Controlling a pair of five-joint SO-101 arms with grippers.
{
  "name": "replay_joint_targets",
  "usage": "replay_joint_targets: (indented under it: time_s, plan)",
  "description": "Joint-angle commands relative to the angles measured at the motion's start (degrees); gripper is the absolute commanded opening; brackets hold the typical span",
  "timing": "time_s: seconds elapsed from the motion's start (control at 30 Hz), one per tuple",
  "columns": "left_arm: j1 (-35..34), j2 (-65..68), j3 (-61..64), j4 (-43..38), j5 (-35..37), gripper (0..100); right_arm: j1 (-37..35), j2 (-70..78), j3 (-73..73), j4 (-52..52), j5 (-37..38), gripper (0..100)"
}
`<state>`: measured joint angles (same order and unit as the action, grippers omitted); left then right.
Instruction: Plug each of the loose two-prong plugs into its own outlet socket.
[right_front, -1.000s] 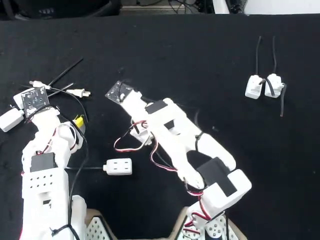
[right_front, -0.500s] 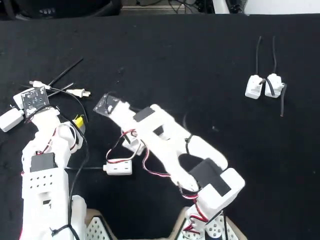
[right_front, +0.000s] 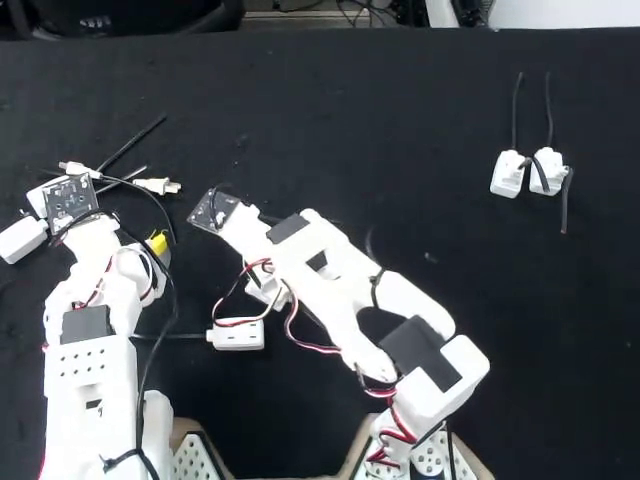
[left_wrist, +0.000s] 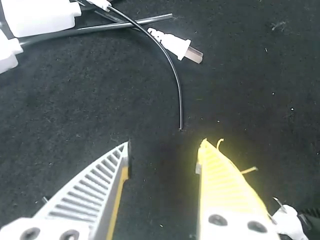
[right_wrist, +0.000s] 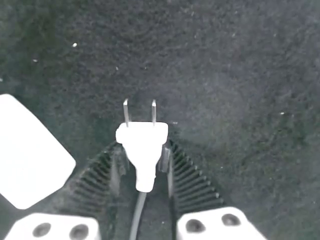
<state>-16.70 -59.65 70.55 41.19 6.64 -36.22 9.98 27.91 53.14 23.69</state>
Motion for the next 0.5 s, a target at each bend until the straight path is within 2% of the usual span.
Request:
replay_joint_targets:
  time_s: [0.0, 0.1, 0.27, 0.47]
  plan:
    - [-0.48, -0.53, -1.89, 0.09, 0.35, 22, 2.37, -6.11, 2.24, 0.0, 0.44, 1.1]
    - [-0.48, -0.53, -1.89, 0.09, 0.35, 22, 2.55, -10.15, 6.11, -1.85, 0.44, 2.2]
    - [-0.48, -0.53, -1.89, 0.09, 0.35, 22, 2.29, -11.03, 10.51, -6.07, 0.44, 16.8]
    - [-0.48, -0.53, -1.8, 0.09, 0.35, 22, 2.55, -8.04, 10.15, -8.35, 0.44, 14.1]
